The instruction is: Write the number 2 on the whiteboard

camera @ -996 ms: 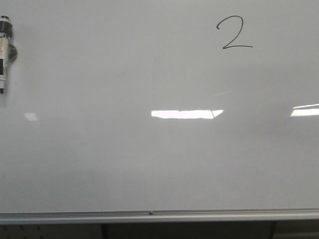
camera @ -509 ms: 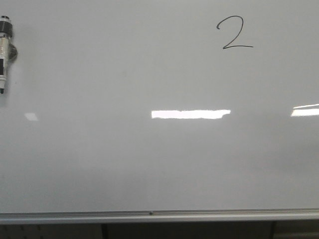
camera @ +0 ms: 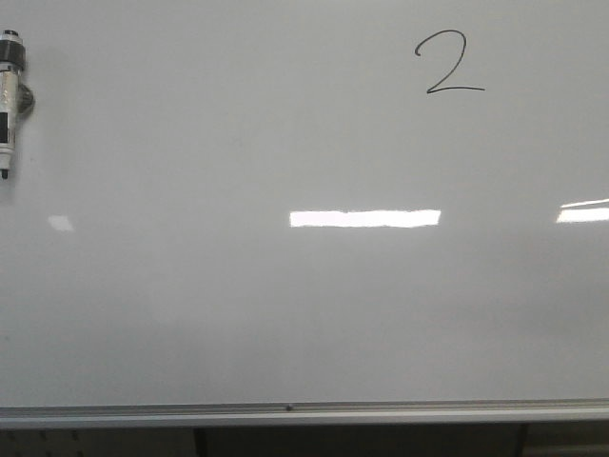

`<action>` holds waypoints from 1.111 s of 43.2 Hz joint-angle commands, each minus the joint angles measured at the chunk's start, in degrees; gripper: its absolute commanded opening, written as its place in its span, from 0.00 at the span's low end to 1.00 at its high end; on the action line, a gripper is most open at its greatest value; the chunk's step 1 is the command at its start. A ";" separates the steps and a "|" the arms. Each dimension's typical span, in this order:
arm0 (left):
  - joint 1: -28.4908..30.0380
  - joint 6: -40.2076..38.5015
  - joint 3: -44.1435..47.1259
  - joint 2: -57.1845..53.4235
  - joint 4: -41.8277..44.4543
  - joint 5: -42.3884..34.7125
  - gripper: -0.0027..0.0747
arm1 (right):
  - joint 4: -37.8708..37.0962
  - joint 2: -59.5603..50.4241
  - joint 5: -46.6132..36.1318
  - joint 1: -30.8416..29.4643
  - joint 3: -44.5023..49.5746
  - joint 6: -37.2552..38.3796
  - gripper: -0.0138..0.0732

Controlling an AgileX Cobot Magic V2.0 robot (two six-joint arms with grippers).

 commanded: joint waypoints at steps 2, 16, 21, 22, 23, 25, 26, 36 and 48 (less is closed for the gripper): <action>0.14 -0.40 1.23 -0.99 -0.35 -4.55 0.01 | 0.21 -0.85 -5.16 0.54 0.04 -0.50 0.08; 0.14 -0.40 1.23 -0.99 -0.35 -4.55 0.01 | 0.21 -0.85 -7.25 0.54 0.04 -0.43 0.08; 0.14 -0.40 1.23 -0.99 -0.35 -4.46 0.01 | -3.71 -0.85 -9.16 0.42 0.04 1.50 0.08; 0.14 -0.40 1.23 -0.99 -0.35 -4.46 0.01 | -5.35 -0.85 -9.54 0.24 0.04 2.77 0.08; 0.14 -0.40 1.23 -0.99 -0.35 -4.46 0.01 | -6.34 -0.85 -9.86 0.06 0.04 4.05 0.08; 0.14 -0.40 1.23 -0.99 -0.35 -4.46 0.01 | -7.74 -0.85 -10.31 -0.34 0.04 6.41 0.08; 0.14 -0.40 1.23 -0.99 -0.35 -4.46 0.01 | -8.35 -0.85 -10.42 -0.70 0.04 8.23 0.08; 0.14 -0.40 1.23 -0.99 -0.35 -4.46 0.01 | -9.88 -0.85 -10.61 -1.75 0.04 13.09 0.08; 0.14 -0.40 1.23 -0.99 -0.35 -4.46 0.01 | -9.88 -0.91 -10.82 -1.75 0.04 12.03 0.08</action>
